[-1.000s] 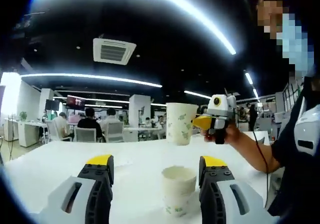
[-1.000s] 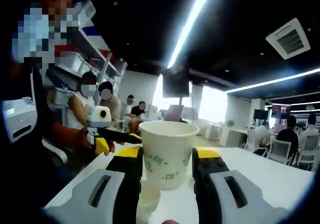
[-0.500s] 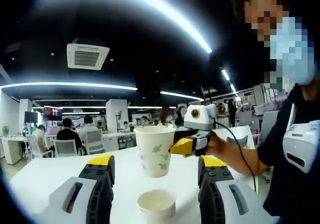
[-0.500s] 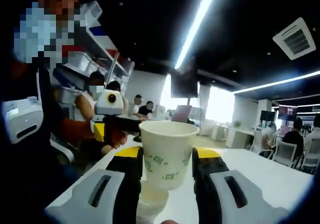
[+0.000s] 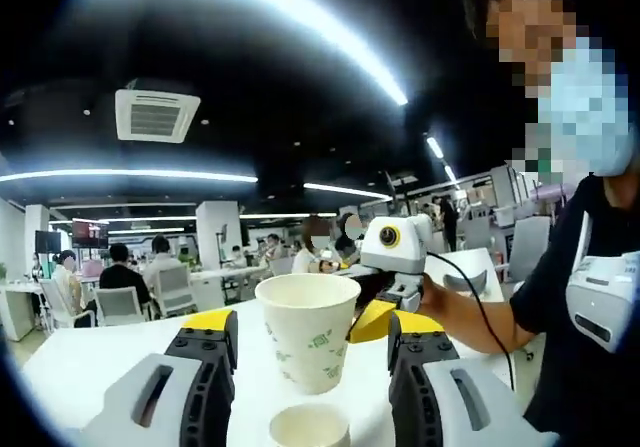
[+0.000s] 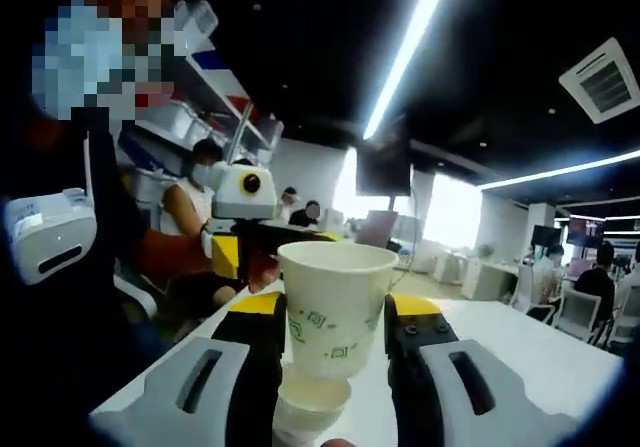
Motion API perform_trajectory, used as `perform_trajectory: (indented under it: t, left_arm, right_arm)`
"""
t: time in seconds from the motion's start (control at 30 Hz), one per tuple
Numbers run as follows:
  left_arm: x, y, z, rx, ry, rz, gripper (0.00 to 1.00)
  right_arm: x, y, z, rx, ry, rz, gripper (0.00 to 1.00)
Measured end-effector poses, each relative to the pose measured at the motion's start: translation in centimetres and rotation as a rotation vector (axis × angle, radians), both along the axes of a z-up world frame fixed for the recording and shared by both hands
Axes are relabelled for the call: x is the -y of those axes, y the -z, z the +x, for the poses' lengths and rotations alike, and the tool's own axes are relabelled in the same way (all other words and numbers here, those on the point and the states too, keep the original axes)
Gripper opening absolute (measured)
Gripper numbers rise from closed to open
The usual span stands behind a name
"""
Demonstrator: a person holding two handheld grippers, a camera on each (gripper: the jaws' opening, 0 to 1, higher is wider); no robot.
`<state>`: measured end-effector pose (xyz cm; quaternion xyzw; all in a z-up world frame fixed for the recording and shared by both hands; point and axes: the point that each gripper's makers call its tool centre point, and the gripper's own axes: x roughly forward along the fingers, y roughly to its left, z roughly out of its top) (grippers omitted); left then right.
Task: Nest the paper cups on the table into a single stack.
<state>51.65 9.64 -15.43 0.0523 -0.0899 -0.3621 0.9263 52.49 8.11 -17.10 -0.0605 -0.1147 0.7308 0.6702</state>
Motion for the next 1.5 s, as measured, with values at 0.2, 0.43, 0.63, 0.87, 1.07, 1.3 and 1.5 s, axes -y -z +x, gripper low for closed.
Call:
perform_trajectory:
  t: [0.2,0.43,0.63,0.87,1.07,1.3,1.5]
  left_arm:
    - [0.2,0.2,0.1,-0.003,0.004,0.005,0.58]
    - [0.5,0.6,-0.1,-0.007,0.021,0.016,0.55]
    - [0.6,0.7,-0.2,-0.002,0.025,0.023,0.53]
    - [0.7,0.5,-0.4,0.008,0.019,0.027,0.47]
    - [0.8,0.4,-0.5,0.013,0.014,0.022,0.46]
    - [0.8,0.3,-0.5,0.016,0.005,0.012,0.45]
    - [0.7,0.3,-0.5,0.019,-0.004,-0.003,0.45]
  right_arm:
    - [-0.2,0.3,-0.5,0.011,-0.018,-0.009,0.41]
    - [-0.3,0.5,-1.3,0.027,-0.041,-0.017,0.41]
    - [-0.4,0.7,-1.8,0.041,-0.056,-0.027,0.41]
    - [-0.3,0.7,-2.0,0.049,-0.059,-0.028,0.41]
    - [-0.3,0.5,-1.9,0.06,-0.054,-0.024,0.42]
    - [-0.2,0.4,-1.8,0.07,-0.047,-0.02,0.42]
    - [-0.3,0.4,-1.8,0.085,-0.038,-0.022,0.42]
